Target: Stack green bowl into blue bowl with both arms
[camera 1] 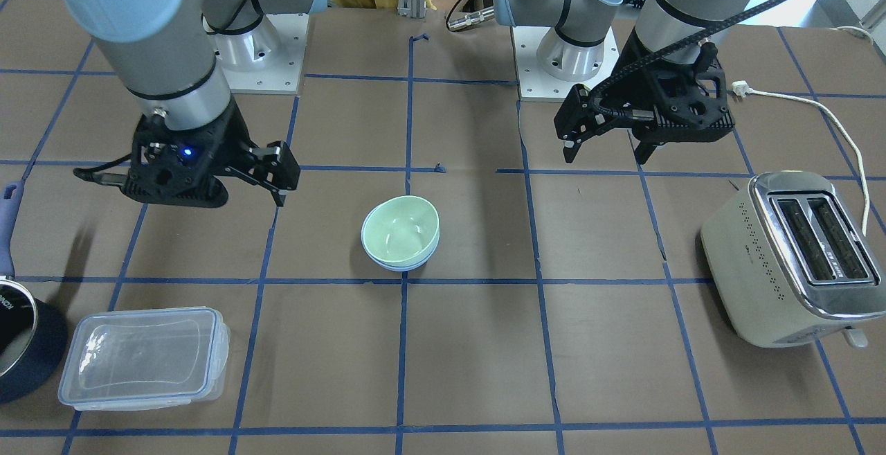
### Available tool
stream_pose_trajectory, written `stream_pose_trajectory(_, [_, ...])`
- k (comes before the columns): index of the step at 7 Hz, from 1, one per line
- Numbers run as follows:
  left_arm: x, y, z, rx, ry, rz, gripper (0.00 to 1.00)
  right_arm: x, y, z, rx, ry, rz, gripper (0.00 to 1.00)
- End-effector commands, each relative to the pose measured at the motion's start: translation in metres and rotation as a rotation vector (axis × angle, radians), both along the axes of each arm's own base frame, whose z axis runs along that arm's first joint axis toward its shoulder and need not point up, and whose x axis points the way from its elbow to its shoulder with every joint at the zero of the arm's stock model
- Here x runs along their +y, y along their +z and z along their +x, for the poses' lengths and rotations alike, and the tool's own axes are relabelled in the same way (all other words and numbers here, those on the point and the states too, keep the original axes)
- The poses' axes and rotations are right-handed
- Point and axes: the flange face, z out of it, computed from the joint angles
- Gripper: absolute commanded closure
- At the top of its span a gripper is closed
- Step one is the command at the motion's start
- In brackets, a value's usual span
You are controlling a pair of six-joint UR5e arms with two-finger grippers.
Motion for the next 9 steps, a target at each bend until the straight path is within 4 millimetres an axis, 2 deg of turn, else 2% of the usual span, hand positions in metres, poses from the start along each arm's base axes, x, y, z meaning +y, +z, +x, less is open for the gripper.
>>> stream_pose_trajectory(1, [0.0,-0.001,0.0,-0.001,0.0,0.003,0.0,0.057,0.013,-0.027,0.004,0.041,-0.007,0.0])
stream_pose_trajectory(2, [0.0,-0.001,0.0,-0.001,0.0,0.002,0.0,0.064,0.005,-0.027,0.002,0.038,0.0,0.0])
stream_pose_trajectory(4, [0.0,-0.001,0.0,0.0,0.0,0.002,0.0,0.069,0.013,-0.03,0.002,0.02,-0.01,0.0])
stream_pose_trajectory(5, [0.0,-0.001,0.0,0.0,0.0,0.002,0.0,0.068,0.013,-0.041,0.004,-0.005,-0.006,0.0])
stream_pose_trajectory(9, [0.001,-0.004,0.0,0.0,-0.002,0.006,0.0,0.072,0.019,-0.042,0.001,-0.007,-0.012,0.0])
